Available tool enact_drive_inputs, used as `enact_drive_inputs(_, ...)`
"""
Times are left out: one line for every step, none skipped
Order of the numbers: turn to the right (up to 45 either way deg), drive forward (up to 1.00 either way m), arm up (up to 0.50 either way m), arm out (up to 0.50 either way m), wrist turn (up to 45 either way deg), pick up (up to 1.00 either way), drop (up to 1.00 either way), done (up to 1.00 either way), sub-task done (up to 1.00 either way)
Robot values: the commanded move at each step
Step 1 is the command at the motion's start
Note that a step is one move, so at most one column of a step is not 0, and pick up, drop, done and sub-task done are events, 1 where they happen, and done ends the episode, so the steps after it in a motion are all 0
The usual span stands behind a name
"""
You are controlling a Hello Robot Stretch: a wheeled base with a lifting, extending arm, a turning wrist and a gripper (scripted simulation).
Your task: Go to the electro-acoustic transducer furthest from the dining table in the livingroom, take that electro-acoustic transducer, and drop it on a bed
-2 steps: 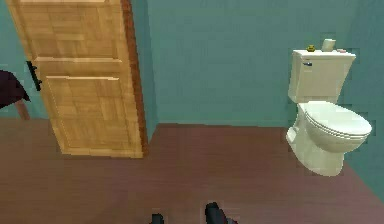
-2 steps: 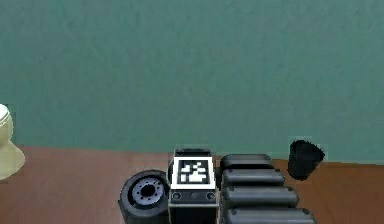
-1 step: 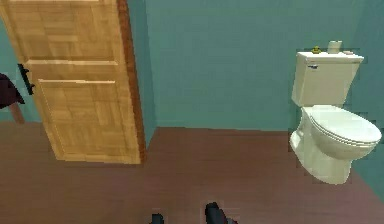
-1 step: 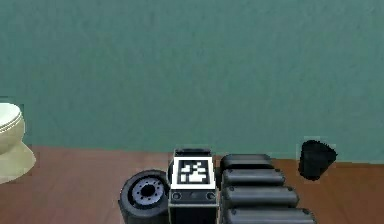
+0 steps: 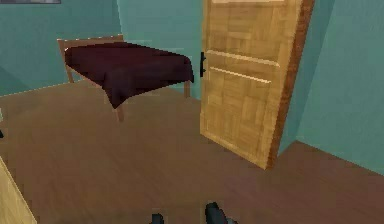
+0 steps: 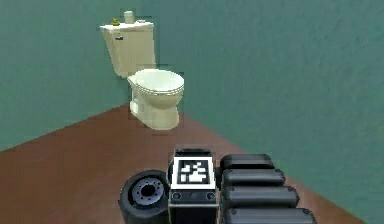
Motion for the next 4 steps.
enact_drive_inputs(0.0,0.05,0.00,0.00,0.0,0.00,0.00,0.00,0.00)
enact_drive_inputs(-15.0,0.00,0.00,0.00,0.0,0.00,0.00,0.00,0.00)
enact_drive_inputs(0.0,1.00,0.00,0.00,0.0,0.00,0.00,0.00,0.00)
enact_drive_inputs(-6.0,0.00,0.00,0.00,0.0,0.00,0.00,0.00,0.00)
